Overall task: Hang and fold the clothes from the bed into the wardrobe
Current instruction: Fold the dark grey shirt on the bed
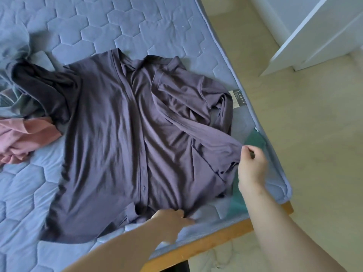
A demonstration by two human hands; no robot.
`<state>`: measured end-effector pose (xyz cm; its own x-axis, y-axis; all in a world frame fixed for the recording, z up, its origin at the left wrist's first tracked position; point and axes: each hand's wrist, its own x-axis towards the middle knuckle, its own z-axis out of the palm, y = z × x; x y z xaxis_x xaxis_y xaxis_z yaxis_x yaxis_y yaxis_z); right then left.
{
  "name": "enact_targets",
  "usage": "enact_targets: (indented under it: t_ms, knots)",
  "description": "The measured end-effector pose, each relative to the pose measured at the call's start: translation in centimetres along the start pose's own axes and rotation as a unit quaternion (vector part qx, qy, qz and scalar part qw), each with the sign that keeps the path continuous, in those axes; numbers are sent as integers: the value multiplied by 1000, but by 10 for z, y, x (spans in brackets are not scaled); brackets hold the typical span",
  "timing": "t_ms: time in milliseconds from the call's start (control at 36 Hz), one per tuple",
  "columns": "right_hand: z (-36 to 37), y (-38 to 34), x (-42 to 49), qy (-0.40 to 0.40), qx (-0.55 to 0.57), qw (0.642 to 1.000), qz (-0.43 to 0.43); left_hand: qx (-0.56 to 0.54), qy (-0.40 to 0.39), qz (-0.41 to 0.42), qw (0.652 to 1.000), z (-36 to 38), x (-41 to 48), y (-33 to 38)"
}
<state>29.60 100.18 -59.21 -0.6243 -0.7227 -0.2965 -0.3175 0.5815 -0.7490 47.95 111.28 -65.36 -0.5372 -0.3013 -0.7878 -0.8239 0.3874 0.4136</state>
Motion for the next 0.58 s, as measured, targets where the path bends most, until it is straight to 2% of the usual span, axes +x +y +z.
enact_targets:
  t_ms: [28, 56, 83, 111, 139, 194, 222, 250, 278, 333, 361, 417, 472, 528, 583]
  knots:
    - [-1, -5, 0, 3, 10, 1000, -13, -56, -11, -5, 998, -2, -2, 1]
    - [-1, -10, -2, -3, 15, 999, -29, -162, 6, -24, 986, -6, -1, 3]
    - [-1, -13, -5, -21, 21, 999, -45, -311, 42, -59, 948, -13, -1, 5]
    - [-1, -17, -9, -52, 32, 996, -62, -473, 84, -109, 870, -22, 0, 6]
    - [0, -19, -15, -95, 44, 991, -80, -604, 123, -153, 772, -32, 0, 5]
    - [6, -20, -29, -205, 48, 971, -111, -774, 185, -185, 576, -48, 0, -3]
    - [10, -18, -36, -273, 30, 954, -120, -822, 196, -176, 506, -54, -1, -9]
    - [15, -15, -43, -346, 0, 930, -123, -852, 192, -157, 461, -60, -3, -16]
    - [19, -12, -49, -418, -34, 900, -116, -868, 182, -138, 440, -64, -5, -23]
    - [25, -1, -58, -529, -94, 840, -71, -871, 169, -126, 444, -71, -5, -32]
    - [26, 5, -60, -552, -119, 824, -46, -863, 170, -134, 456, -73, -4, -32]
    - [28, 20, -63, -524, -167, 834, -39, -815, 198, -175, 516, -76, -5, -31]
    - [28, 34, -65, -447, -238, 860, -67, -762, 224, -208, 571, -73, -5, -32]
    - [27, 44, -69, -411, -254, 873, -67, -758, 220, -197, 581, -68, -6, -33]
    - [28, 51, -73, -419, -233, 876, -54, -772, 193, -150, 587, -68, -8, -32]
